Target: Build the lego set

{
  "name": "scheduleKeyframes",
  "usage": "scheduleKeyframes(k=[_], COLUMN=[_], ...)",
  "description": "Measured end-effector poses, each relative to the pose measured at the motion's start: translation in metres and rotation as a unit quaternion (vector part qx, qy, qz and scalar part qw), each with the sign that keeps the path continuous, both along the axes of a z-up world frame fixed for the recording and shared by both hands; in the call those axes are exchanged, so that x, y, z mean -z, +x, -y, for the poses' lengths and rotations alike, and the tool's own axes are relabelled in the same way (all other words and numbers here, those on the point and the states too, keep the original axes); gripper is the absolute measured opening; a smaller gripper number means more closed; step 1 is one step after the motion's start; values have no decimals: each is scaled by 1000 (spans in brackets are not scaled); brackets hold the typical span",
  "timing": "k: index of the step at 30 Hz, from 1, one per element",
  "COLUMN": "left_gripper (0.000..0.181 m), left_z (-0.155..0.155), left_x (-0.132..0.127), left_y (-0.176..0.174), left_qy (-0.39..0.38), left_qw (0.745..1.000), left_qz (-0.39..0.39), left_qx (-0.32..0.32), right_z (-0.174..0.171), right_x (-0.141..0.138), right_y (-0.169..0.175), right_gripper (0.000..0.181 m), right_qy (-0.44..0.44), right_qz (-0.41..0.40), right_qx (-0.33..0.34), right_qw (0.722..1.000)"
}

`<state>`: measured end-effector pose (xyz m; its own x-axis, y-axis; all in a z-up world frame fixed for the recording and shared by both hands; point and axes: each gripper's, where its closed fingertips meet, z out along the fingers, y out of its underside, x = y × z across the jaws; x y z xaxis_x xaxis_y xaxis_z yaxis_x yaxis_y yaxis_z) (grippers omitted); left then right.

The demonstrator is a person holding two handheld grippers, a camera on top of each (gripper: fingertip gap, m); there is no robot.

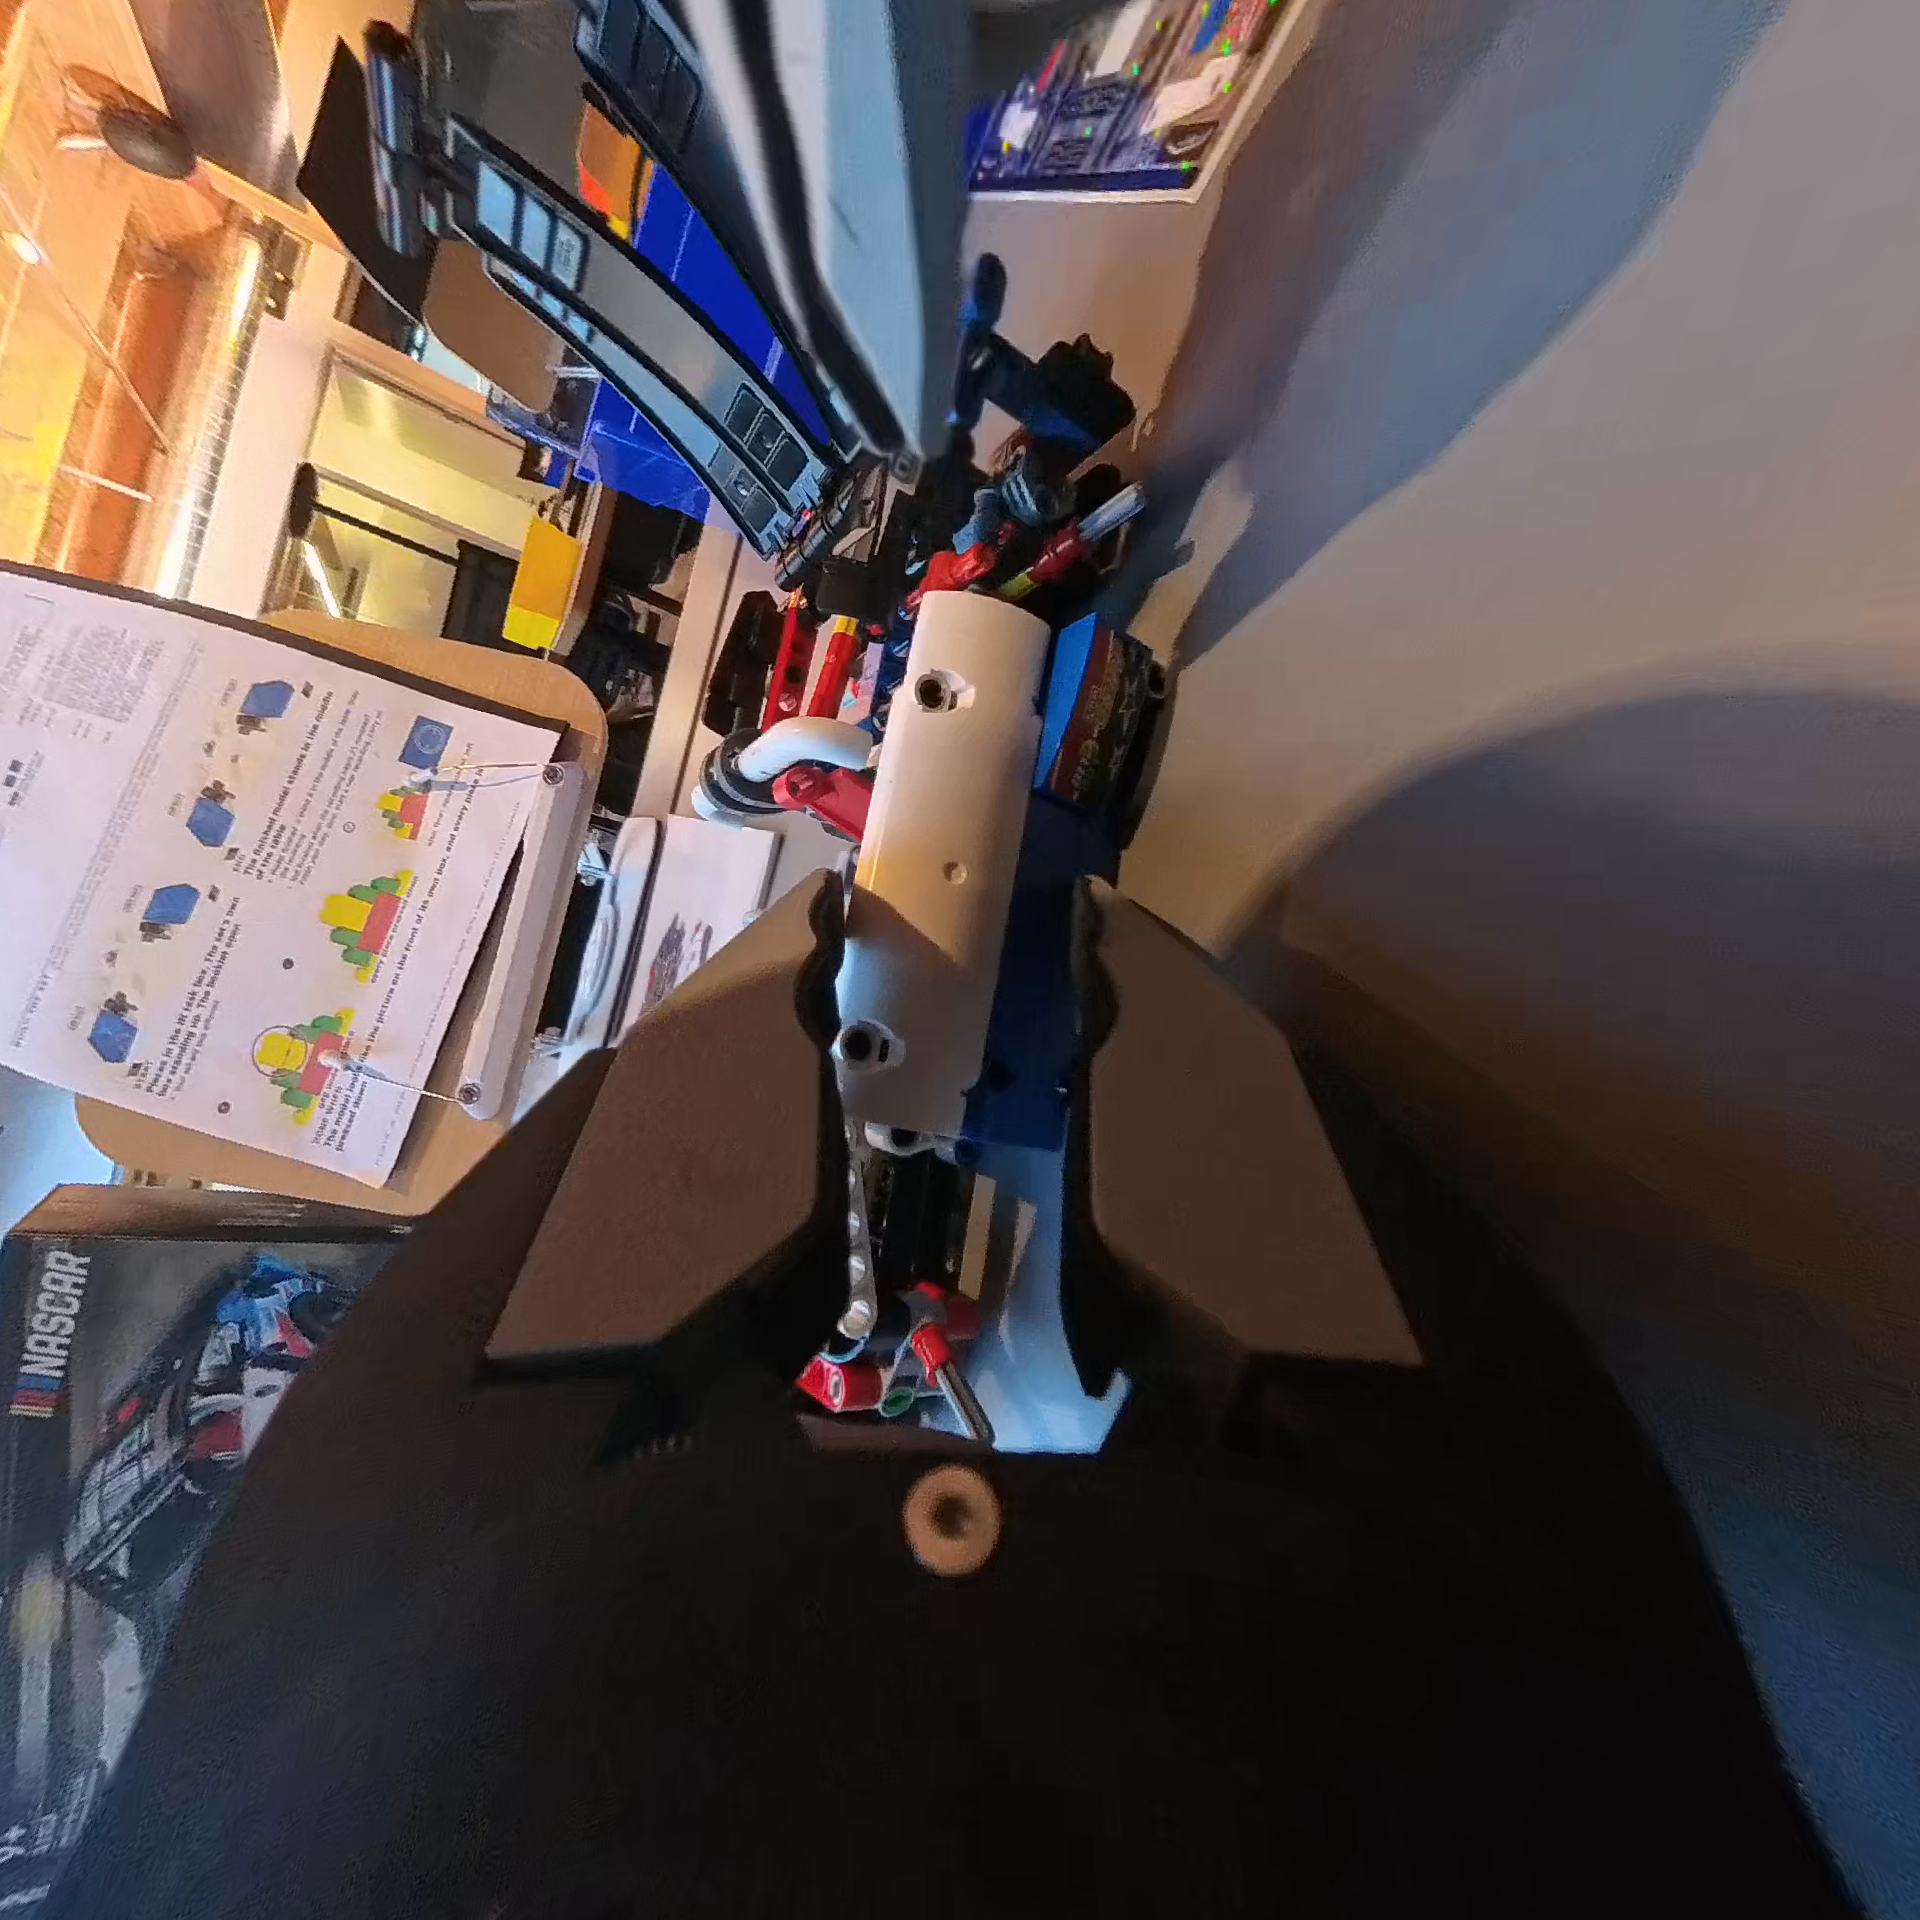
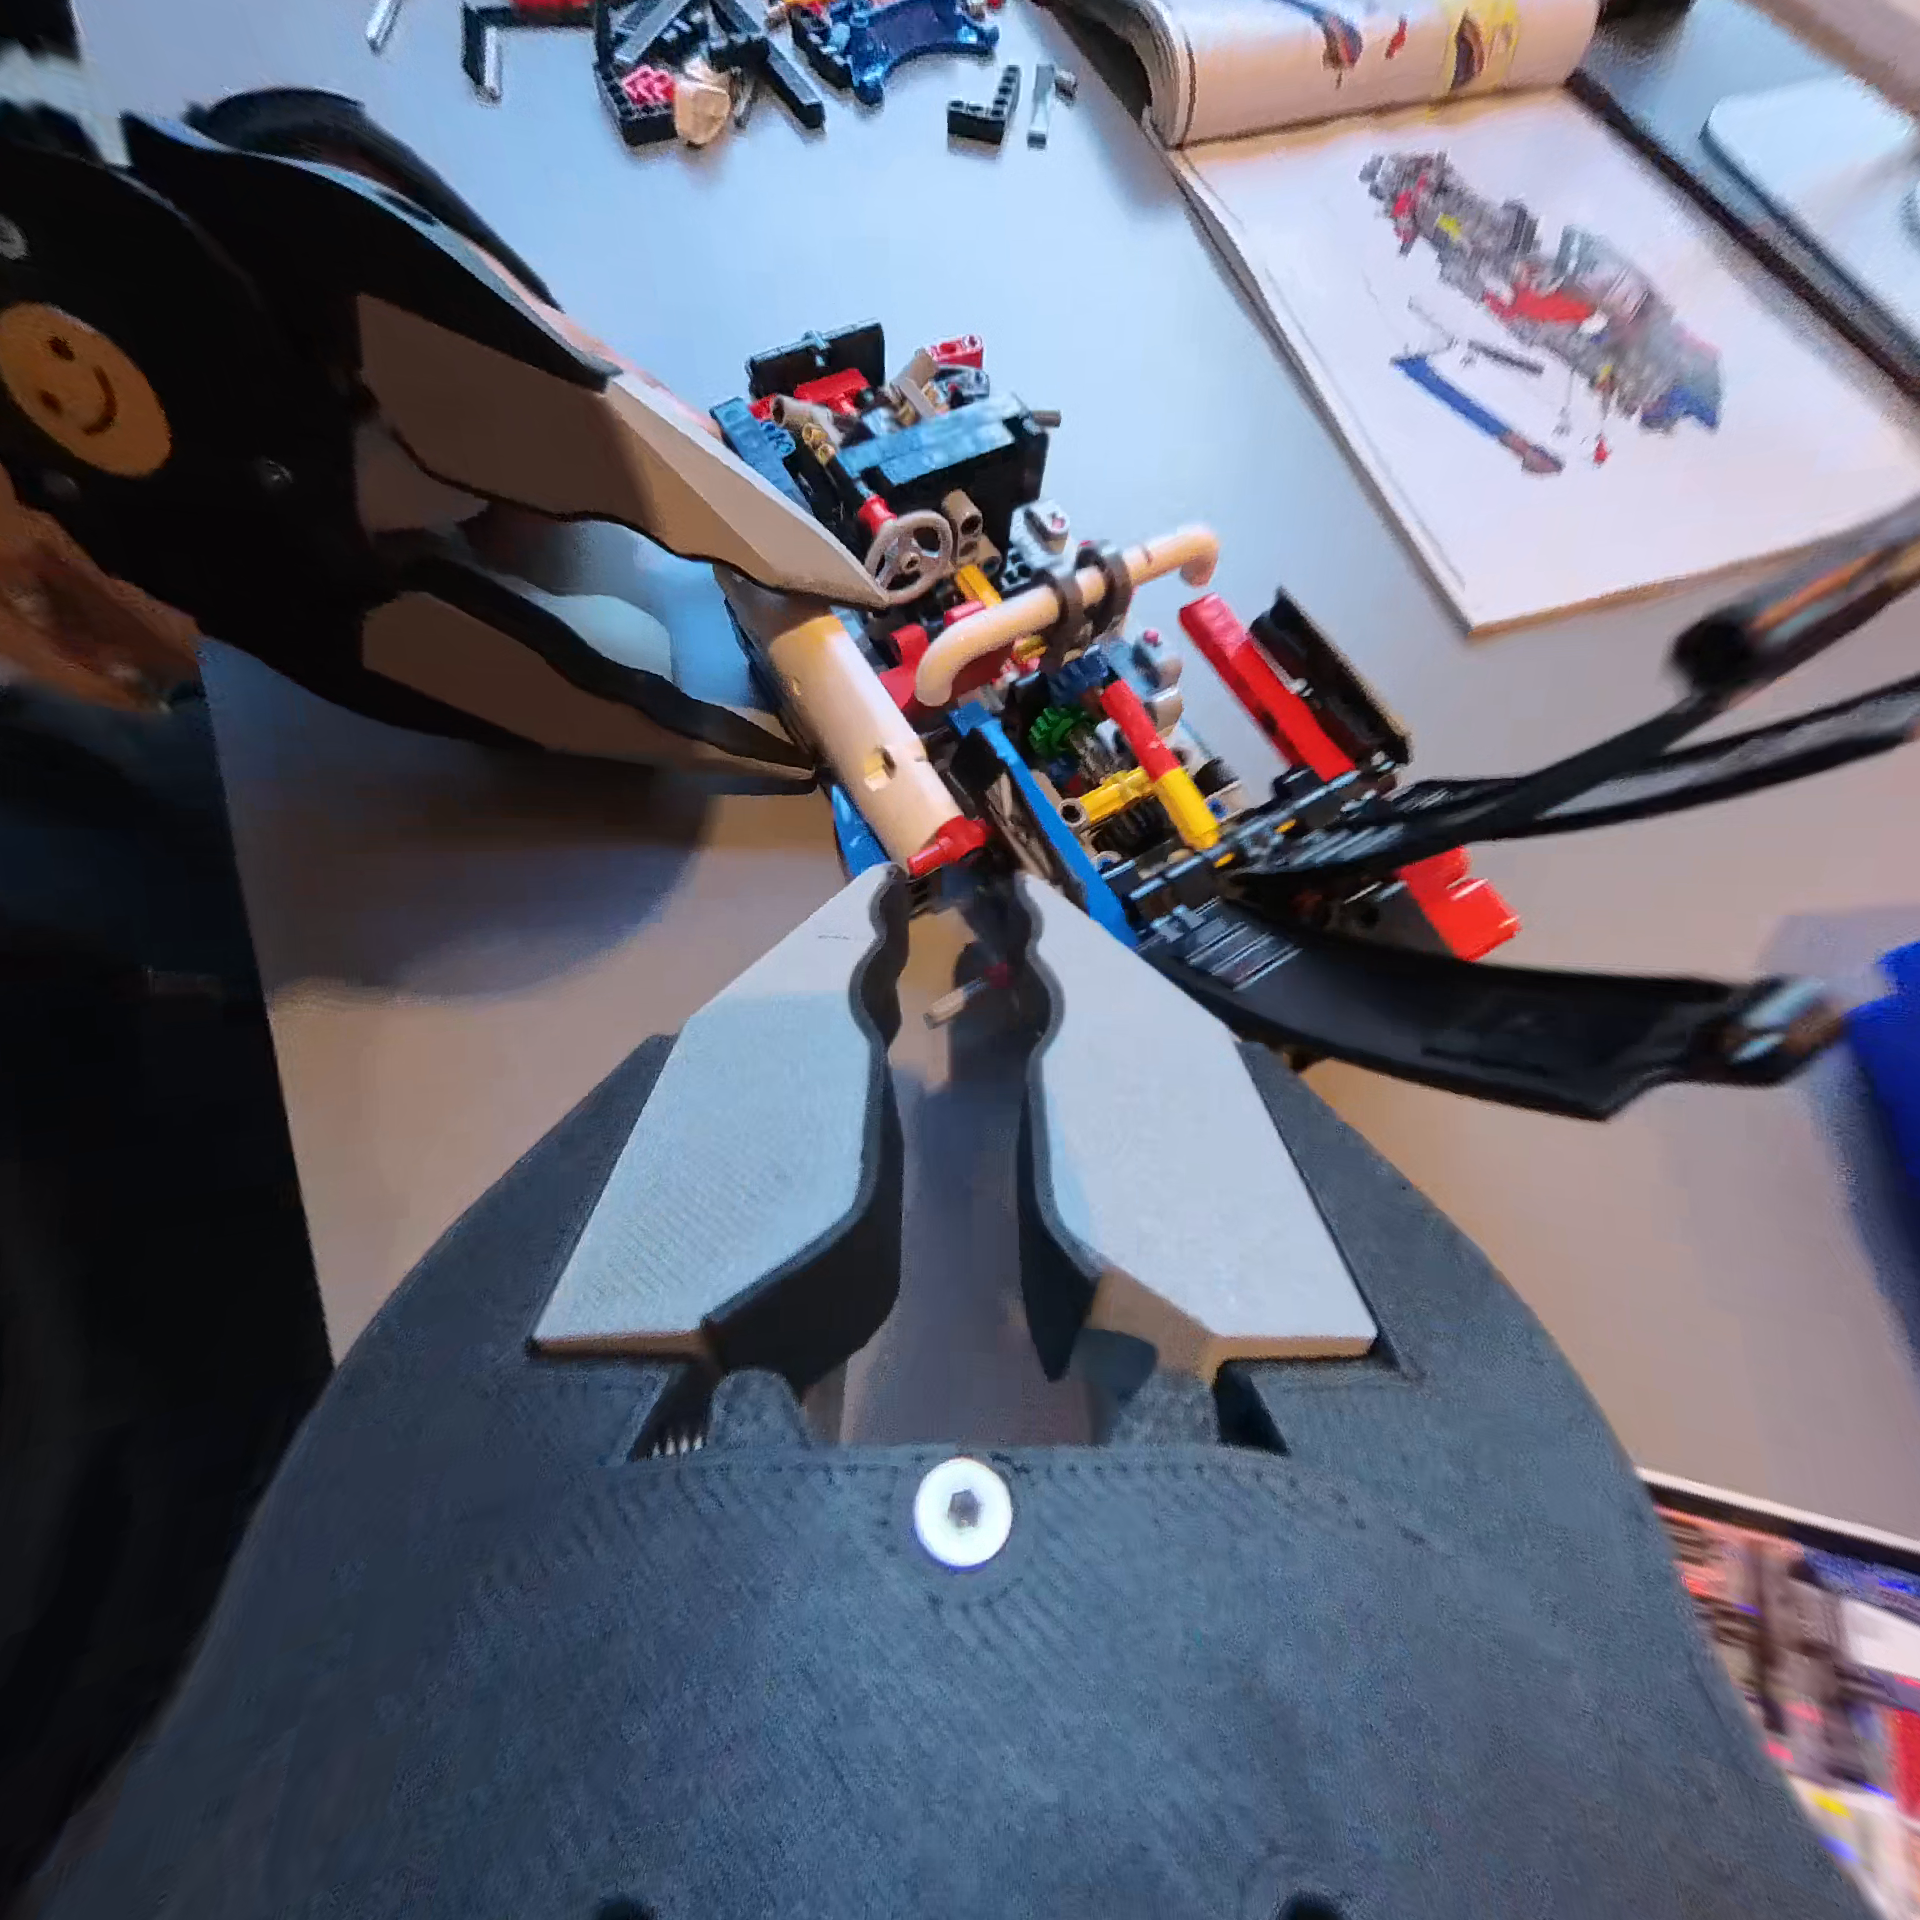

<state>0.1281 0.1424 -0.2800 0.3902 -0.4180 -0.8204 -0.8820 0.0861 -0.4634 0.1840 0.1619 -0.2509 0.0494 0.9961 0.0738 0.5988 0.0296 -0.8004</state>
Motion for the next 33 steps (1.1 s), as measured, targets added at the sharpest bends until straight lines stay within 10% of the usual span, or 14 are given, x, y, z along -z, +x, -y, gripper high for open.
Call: scheduleKeyframes(k=[33], left_gripper=[34], left_z=[-11], left_x=[-3], left_y=[-4], left_qy=[-35], left_qw=[998], left_qz=[57], left_qx=[7], right_z=[-18], right_x=[24], right_y=[-25], right_gripper=[37], right_qy=[118], right_qz=[199], right_qx=[-164], right_qw=[959])
